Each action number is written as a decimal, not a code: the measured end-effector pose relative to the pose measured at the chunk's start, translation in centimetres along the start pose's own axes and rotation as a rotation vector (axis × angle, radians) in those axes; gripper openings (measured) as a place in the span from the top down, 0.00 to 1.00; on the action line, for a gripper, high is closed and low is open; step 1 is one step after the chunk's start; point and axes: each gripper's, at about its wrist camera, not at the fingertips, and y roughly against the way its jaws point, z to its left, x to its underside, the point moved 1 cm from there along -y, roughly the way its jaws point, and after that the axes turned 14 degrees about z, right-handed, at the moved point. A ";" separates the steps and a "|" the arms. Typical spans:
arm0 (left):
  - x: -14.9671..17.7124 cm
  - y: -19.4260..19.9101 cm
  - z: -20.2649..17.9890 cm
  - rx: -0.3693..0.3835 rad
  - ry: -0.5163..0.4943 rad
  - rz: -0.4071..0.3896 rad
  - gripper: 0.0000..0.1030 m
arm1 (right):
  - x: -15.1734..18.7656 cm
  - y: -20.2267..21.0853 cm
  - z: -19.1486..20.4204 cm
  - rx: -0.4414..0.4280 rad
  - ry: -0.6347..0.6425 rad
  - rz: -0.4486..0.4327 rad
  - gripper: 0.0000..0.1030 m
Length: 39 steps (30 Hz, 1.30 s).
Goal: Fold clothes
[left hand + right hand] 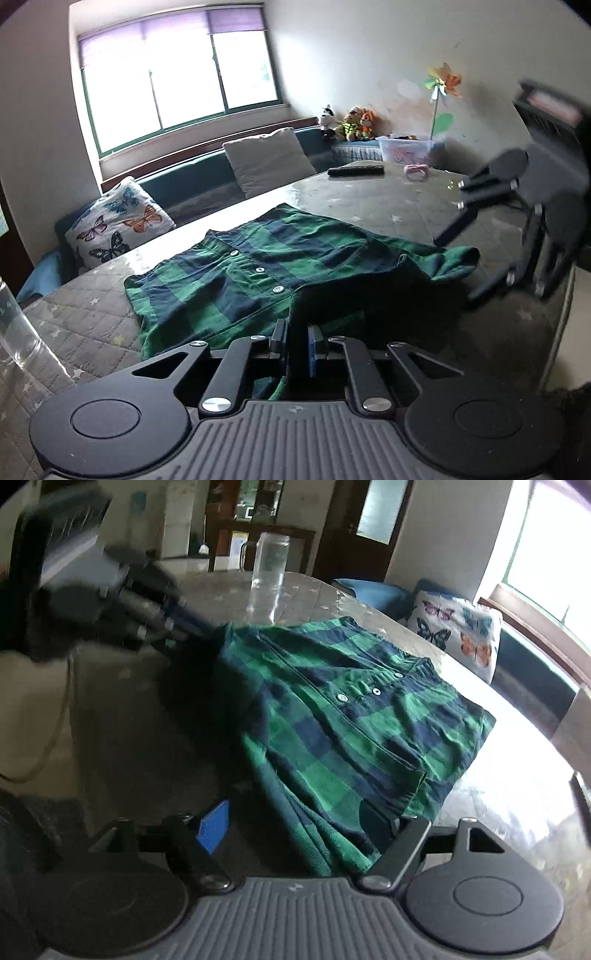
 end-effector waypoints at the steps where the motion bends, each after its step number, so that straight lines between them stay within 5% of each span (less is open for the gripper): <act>1: 0.0 0.0 0.1 0.004 0.006 0.000 0.89 | -0.1 -0.6 0.0 0.009 0.002 0.005 0.35; 6: 1.2 0.5 -0.3 0.002 0.003 0.013 0.85 | -0.6 -2.7 -1.3 -0.022 -0.075 0.024 0.75; 9: 2.2 0.9 -0.7 -0.023 0.007 0.018 0.81 | -1.1 -2.2 -2.5 -0.071 -0.154 0.009 0.83; 13: 3.7 0.8 -1.4 -0.074 -0.005 0.037 0.59 | -1.8 -0.9 -3.7 -0.116 -0.232 -0.020 0.86; 23: 5.7 -0.3 -1.0 -0.221 -0.052 0.084 0.50 | -3.5 1.0 -5.4 -0.140 -0.313 -0.092 0.88; 26: 5.9 -1.0 -0.5 -0.249 -0.078 0.096 0.52 | -3.7 1.0 -5.4 -0.131 -0.321 -0.103 0.89; 28: 5.8 -1.3 -0.1 -0.249 -0.078 0.104 0.76 | -3.6 1.0 -5.3 -0.123 -0.326 -0.108 0.91; 31: 5.5 -0.7 0.4 -0.239 -0.046 0.092 0.91 | -3.2 1.1 -4.8 -0.116 -0.331 -0.119 0.93; 39: 4.7 4.9 -0.6 -0.235 -0.014 0.009 0.93 | -1.5 4.9 -3.4 -0.123 -0.324 -0.201 0.94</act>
